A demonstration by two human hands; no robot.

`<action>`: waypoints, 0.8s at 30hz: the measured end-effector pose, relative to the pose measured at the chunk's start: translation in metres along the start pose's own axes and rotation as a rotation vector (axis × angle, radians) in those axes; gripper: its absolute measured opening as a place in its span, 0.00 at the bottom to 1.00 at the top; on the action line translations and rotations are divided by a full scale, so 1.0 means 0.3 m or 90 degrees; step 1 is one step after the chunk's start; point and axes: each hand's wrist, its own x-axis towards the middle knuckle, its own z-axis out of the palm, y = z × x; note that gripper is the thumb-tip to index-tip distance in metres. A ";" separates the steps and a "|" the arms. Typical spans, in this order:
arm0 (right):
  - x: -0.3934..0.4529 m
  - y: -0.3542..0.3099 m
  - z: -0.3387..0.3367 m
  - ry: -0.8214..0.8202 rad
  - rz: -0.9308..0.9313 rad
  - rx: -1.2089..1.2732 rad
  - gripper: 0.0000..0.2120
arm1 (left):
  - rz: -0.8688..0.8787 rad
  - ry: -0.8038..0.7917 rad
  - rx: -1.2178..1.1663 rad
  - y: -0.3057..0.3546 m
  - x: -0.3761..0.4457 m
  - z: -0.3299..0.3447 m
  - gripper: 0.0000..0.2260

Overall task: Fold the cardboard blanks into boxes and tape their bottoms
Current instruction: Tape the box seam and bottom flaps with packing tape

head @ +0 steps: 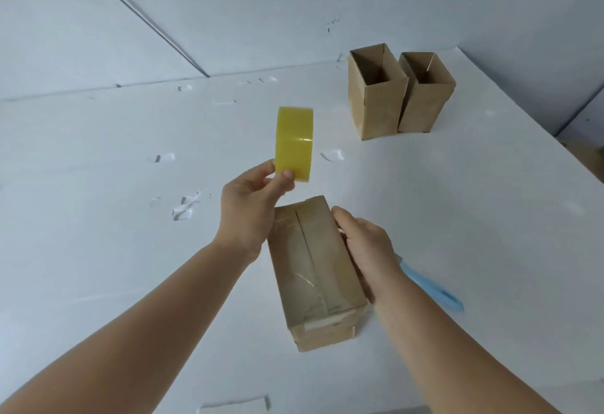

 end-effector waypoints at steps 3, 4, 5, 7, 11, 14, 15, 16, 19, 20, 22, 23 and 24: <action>0.007 0.031 0.000 -0.031 0.084 -0.005 0.25 | -0.013 0.031 -0.024 -0.022 -0.018 0.004 0.07; 0.016 0.041 -0.008 -0.030 0.076 -0.007 0.26 | -0.005 0.034 -0.029 -0.021 -0.016 0.005 0.07; 0.024 0.043 -0.019 -0.019 0.053 -0.019 0.25 | 0.002 0.037 -0.033 -0.018 -0.015 0.006 0.07; 0.013 0.023 -0.031 -0.005 -0.050 -0.061 0.16 | 0.015 0.043 -0.042 -0.013 -0.011 0.008 0.06; -0.068 -0.048 -0.005 -0.138 -0.236 -0.207 0.19 | 0.010 0.047 -0.053 -0.017 -0.011 0.008 0.06; -0.095 -0.047 0.010 -0.221 -0.235 -0.283 0.24 | -0.016 0.042 -0.062 -0.027 -0.018 0.014 0.05; -0.095 -0.049 0.012 -0.218 -0.228 -0.284 0.25 | -0.019 0.041 -0.064 -0.027 -0.017 0.017 0.05; -0.093 -0.055 0.014 -0.210 -0.222 -0.280 0.25 | -0.019 0.040 -0.066 -0.025 -0.013 0.020 0.05; -0.071 -0.091 0.026 -0.199 -0.214 -0.279 0.25 | -0.003 0.037 -0.061 -0.006 0.020 0.030 0.05; -0.059 -0.105 0.032 -0.200 -0.219 -0.281 0.25 | 0.005 0.035 -0.058 0.002 0.037 0.033 0.05; -0.034 -0.131 0.047 -0.206 -0.230 -0.287 0.25 | 0.020 0.032 -0.047 0.013 0.073 0.041 0.05; -0.023 -0.138 0.055 -0.208 -0.229 -0.287 0.25 | 0.023 0.029 -0.043 0.016 0.089 0.044 0.05; -0.011 -0.141 0.060 -0.210 -0.228 -0.286 0.25 | 0.024 0.027 -0.040 0.015 0.103 0.046 0.05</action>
